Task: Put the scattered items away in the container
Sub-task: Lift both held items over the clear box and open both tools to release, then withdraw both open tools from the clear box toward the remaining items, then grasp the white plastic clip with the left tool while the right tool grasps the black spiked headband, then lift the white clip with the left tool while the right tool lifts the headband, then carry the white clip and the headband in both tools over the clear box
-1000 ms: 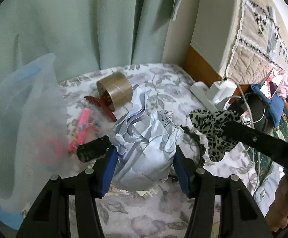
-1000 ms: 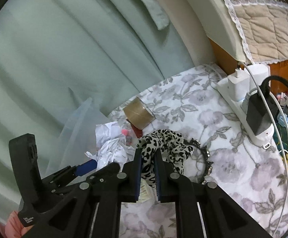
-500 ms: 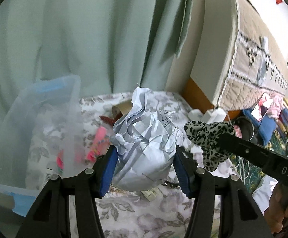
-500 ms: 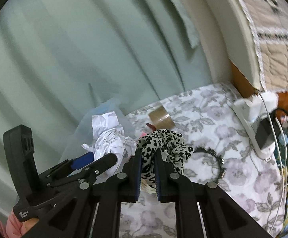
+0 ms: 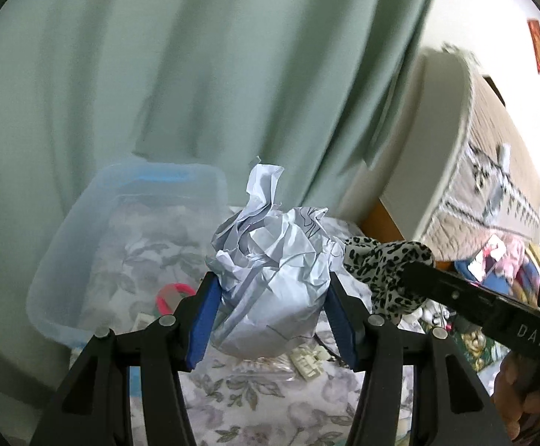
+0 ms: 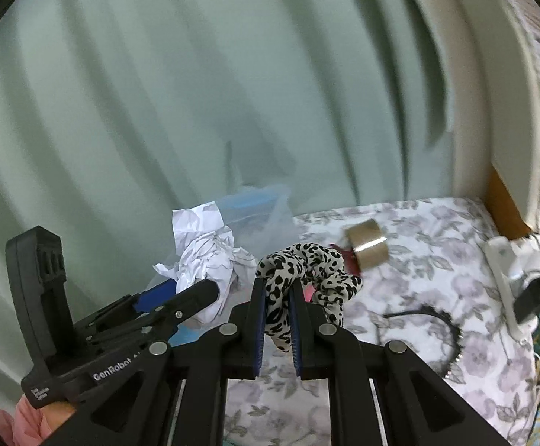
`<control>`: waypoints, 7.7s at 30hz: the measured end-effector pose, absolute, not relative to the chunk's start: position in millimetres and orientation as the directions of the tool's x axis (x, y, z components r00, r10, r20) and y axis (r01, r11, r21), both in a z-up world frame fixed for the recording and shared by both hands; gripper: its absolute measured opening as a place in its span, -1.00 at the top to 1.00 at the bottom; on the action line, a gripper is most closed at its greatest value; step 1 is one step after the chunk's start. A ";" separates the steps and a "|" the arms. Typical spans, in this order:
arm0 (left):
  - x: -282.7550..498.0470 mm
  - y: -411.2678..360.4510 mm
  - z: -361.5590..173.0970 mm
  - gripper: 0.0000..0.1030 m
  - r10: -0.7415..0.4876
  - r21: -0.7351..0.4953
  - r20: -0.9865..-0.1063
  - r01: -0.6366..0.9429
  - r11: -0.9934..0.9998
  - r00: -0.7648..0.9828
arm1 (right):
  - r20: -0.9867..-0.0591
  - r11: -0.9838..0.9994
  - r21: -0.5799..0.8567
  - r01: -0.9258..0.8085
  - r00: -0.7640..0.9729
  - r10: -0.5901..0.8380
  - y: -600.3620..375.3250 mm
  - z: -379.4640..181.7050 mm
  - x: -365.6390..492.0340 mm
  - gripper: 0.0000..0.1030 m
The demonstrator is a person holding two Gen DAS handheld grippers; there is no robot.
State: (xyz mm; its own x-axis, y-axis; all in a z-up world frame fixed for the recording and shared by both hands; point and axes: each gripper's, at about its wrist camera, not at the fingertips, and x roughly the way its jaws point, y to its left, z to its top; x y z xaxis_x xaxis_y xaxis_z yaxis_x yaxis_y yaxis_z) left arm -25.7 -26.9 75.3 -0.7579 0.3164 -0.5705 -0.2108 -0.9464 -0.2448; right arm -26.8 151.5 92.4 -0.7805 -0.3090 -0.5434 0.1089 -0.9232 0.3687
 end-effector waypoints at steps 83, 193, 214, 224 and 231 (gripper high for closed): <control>-26.2 -76.5 71.3 -0.40 0.222 -0.303 -0.597 -0.040 -0.952 -0.771 | -0.679 -0.928 0.316 0.196 -0.636 -0.365 90.9 57.5 -76.1 -0.26; -88.2 117.8 -74.2 0.29 0.170 -0.062 -0.906 -0.275 -0.960 -0.388 | -0.860 -0.829 0.235 -0.508 -0.505 0.065 311.6 -97.9 -41.5 0.69; -60.1 92.3 6.7 0.29 0.244 -0.111 -0.794 -0.262 -0.959 -0.556 | -0.738 -0.848 0.255 -0.464 -0.660 0.139 295.5 -2.7 -13.2 0.69; -46.0 71.8 43.4 0.29 0.265 -0.119 -0.724 -0.264 -0.957 -0.636 | -0.668 -0.883 0.228 -0.410 -0.726 0.164 264.7 43.2 -7.3 0.69; -38.7 52.0 64.5 0.29 0.273 -0.130 -0.676 -0.254 -0.958 -0.684 | -0.610 -0.906 0.223 -0.359 -0.776 0.157 238.4 76.3 -6.4 0.69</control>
